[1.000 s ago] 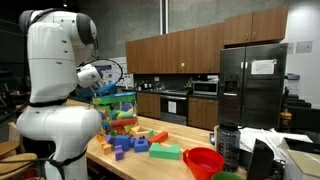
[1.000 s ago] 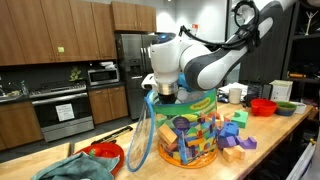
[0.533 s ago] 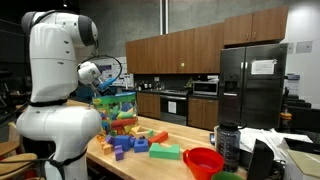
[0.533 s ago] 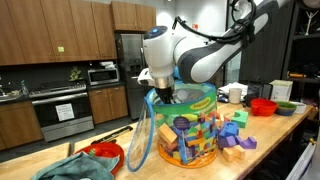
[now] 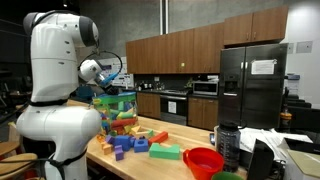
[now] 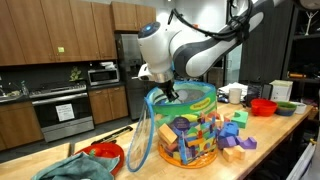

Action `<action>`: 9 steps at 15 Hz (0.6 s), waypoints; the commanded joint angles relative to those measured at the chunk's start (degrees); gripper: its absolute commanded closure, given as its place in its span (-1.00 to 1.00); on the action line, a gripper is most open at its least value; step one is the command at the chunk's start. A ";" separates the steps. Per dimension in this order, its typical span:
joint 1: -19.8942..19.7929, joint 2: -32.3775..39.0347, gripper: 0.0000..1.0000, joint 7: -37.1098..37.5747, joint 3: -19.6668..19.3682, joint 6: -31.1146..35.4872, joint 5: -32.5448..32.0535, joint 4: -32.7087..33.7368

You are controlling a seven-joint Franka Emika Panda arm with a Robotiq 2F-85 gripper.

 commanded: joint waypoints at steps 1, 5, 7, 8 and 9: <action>-0.55 -1.08 0.99 -3.40 -0.76 -5.10 -4.22 2.07; -1.43 -1.38 0.99 -6.22 -1.62 -9.16 -9.39 4.57; -2.09 -1.30 0.99 -7.74 -2.25 -10.90 -11.26 6.24; -2.52 -1.24 0.99 -8.62 -2.64 -12.02 -11.08 7.42; -2.86 -1.13 0.99 -9.47 -2.96 -13.14 -10.61 8.64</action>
